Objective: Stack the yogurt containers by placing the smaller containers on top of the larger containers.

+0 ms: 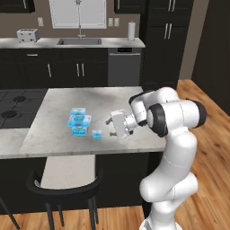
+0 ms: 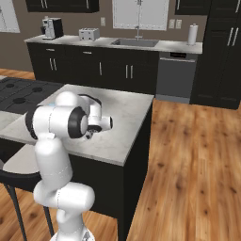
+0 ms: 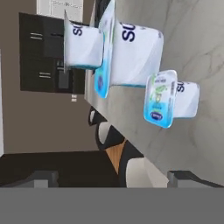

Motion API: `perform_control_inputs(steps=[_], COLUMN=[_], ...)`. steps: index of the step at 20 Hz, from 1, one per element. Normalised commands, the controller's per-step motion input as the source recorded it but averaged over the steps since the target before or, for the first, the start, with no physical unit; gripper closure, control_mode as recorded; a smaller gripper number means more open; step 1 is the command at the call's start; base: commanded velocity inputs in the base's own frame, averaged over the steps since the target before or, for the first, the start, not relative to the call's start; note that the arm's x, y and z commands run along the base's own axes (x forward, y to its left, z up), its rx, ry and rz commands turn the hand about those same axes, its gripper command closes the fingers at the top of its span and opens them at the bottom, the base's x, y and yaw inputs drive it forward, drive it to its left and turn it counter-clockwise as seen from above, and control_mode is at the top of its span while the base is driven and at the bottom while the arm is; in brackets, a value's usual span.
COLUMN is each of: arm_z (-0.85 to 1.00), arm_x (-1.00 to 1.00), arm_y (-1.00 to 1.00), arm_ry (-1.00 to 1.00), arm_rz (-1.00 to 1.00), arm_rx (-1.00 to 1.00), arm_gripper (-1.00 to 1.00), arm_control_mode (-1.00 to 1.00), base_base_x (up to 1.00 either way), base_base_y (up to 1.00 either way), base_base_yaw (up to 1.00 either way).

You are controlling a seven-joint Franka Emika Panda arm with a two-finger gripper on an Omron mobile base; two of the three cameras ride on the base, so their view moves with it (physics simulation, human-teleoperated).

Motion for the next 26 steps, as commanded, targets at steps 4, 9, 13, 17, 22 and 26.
perform_control_inputs(steps=[4, 9, 13, 17, 22, 26], arm_z=[-0.20, -0.15, -0.14, -0.14, -0.13, -0.03], arm_x=[0.00, 0.07, 0.16, 0.16, 0.16, 0.15], arm_y=[0.17, 0.17, 0.05, 0.01, 0.05, 0.12], arm_ry=[0.00, -0.02, -0.10, -0.13, -0.08, 0.00], arm_rz=[0.05, 0.03, 0.02, 0.00, 0.00, 0.00], arm_rx=[0.00, -0.01, -0.07, -0.12, -0.08, 0.00], arm_gripper=[-1.00, -1.00, -1.00, -1.00, -1.00, -1.00], arm_control_mode=[-1.00, -1.00, -1.00, -1.00, -1.00, -1.00], base_base_x=[0.00, 0.00, 0.00, 0.00, 0.00, 0.00], base_base_y=[0.00, 0.00, 0.00, 0.00, 0.00, 0.00], base_base_yaw=[0.00, 0.00, 0.00, 0.00, 0.00, 0.00])
